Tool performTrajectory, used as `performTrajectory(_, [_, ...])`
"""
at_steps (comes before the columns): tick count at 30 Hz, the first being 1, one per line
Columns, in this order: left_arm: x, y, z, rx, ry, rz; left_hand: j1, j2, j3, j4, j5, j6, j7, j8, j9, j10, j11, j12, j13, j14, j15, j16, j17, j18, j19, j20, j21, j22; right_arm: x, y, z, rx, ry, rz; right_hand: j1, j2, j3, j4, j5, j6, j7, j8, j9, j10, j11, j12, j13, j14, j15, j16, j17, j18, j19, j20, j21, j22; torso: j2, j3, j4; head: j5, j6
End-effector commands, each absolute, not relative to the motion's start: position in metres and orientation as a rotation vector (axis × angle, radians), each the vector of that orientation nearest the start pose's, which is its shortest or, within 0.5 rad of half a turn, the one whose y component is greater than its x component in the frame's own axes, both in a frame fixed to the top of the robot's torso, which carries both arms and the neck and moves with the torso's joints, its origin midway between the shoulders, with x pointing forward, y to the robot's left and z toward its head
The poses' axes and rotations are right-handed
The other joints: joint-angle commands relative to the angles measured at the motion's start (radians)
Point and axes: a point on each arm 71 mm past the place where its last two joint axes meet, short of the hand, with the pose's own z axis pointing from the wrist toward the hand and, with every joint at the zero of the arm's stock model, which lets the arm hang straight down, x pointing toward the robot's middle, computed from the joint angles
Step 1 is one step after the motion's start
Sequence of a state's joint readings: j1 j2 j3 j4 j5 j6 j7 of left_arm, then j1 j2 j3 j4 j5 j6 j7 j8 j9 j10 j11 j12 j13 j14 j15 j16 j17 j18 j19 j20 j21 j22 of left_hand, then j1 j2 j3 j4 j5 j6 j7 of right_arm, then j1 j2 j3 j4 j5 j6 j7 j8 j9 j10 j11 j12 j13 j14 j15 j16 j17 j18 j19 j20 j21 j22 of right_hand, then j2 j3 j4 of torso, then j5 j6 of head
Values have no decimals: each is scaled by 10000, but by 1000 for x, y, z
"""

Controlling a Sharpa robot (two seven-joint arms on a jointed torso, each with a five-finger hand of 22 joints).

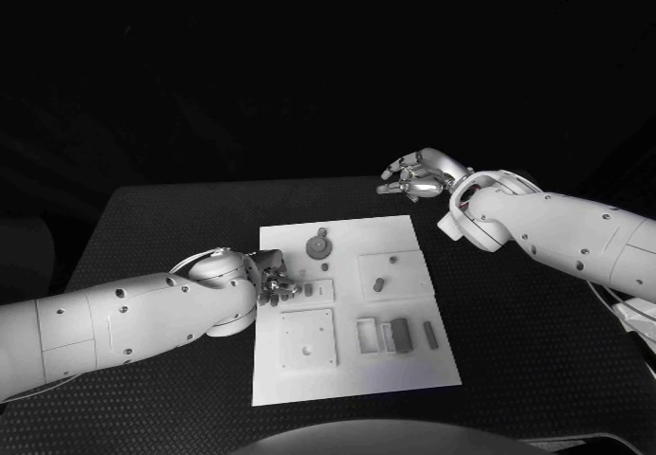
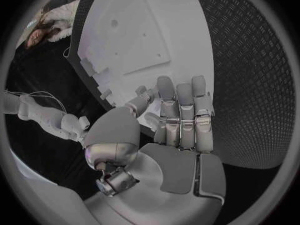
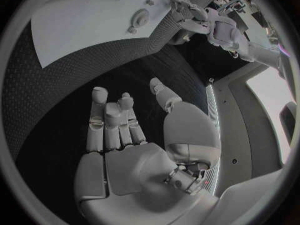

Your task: Assemble the parts on the task board

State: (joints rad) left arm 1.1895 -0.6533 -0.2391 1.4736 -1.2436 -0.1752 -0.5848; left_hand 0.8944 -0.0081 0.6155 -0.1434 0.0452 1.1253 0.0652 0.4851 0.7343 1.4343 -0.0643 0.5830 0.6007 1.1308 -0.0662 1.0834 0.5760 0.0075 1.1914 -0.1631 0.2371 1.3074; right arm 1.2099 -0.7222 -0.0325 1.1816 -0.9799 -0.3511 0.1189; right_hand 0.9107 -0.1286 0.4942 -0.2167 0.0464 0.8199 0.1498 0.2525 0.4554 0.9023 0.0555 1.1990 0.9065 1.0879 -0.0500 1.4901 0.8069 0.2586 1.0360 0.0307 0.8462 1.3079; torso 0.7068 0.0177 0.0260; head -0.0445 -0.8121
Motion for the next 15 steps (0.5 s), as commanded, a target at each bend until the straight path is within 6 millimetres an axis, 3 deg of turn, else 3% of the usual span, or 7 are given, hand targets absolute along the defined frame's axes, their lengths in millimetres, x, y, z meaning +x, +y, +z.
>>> performTrajectory(1, [453, 149, -287, -464, 22151, -3084, -30, 53, 42, 43, 31, 495, -579, -2, 20, -253, -182, 47, 9, -36, -18, 57, -19, 165, -44, -25, 44, 252, 546, -243, -192, 2666, 16203, 8161, -52, 45, -20, -43, 39, 25, 217, -29, -20, -58, 36, 50, -19, -21, 8, -57, -16, 32, -61, -19, -36, 189, -6, -6, -1, -11, -7])
performTrajectory(8, [453, 150, -287, -553, 22213, -3081, -136, -101, -7, 175, 30, 362, -524, -59, 59, -331, -155, 73, -5, -101, -7, 64, -65, 148, -110, -13, 68, 246, 546, -244, -192, 2666, 16190, 8128, -88, 16, -36, -50, 39, -37, 235, -61, -35, -71, 53, 46, -28, -32, 24, -62, -19, 32, -69, -15, -44, 186, -2, -9, 9, -20, 4])
performTrajectory(12, [453, 152, -287, -659, 22164, -3055, -487, -488, -154, 521, 30, 230, -465, -158, 61, -402, -129, 90, -26, -153, 0, 76, -106, 144, -168, -12, 75, 236, 546, -244, -192, 2662, 16190, 8116, -98, 7, -37, -51, 39, -58, 242, -72, -40, -79, 60, 44, -31, -38, 31, -65, -20, 32, -73, -14, -47, 185, -1, -15, 11, -28, 2])
performTrajectory(15, [454, 153, -287, -693, 22162, -3012, -627, -654, -199, 673, 29, 205, -455, -188, 69, -433, -123, 98, -39, -169, -5, 89, -123, 146, -188, -12, 81, 235, 546, -244, -193, 2660, 16193, 8105, -102, 2, -38, -51, 39, -68, 245, -77, -43, -81, 63, 44, -33, -41, 34, -65, -21, 32, -75, -13, -49, 184, 0, -20, 8, -29, -11])
